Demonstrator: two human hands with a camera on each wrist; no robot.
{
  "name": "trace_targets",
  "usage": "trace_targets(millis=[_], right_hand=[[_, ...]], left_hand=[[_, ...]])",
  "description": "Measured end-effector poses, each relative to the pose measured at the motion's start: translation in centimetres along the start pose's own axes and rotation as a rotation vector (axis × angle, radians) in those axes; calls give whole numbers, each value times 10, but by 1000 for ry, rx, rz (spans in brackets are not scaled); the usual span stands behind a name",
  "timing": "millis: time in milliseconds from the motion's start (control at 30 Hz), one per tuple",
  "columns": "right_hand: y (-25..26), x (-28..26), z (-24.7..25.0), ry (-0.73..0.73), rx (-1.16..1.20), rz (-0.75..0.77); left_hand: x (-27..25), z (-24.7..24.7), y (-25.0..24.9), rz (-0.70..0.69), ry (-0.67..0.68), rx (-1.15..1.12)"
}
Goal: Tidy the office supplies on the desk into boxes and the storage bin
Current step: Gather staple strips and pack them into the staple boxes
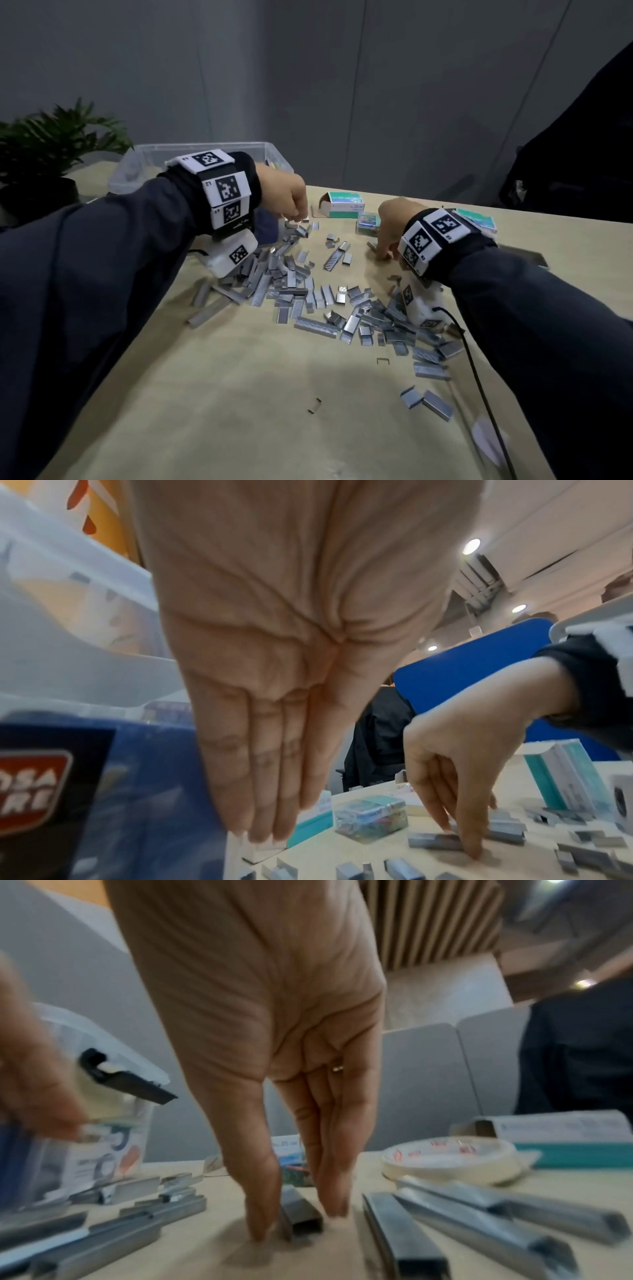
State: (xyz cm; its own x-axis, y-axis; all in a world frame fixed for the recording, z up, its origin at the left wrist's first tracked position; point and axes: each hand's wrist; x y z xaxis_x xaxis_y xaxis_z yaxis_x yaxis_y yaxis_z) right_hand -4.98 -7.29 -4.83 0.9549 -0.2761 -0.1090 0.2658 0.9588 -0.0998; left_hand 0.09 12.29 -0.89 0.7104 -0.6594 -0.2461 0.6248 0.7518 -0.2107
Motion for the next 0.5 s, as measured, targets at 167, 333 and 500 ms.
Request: trace_targets(millis=[167,333,500], right_hand=[[22,-4,7,3,101,253],[34,-10,7,120,-3,426],[31,-12,2,140,-5,410]], left_hand=[[5,-13,-3,25,14,171],[10,-21,-12,78,47,260],[8,-19,-9,164,67,400]])
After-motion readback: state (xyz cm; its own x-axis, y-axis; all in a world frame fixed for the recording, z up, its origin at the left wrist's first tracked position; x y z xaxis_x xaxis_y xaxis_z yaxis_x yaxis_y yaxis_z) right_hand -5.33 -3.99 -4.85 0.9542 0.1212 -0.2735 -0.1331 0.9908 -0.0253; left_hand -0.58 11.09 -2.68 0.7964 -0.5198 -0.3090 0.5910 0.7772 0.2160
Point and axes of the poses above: each hand's wrist, its own x-axis towards the middle knuckle, its own z-axis out of the back of the hand, y = z × x, and after that the axes turned 4 degrees about -z, right-handed
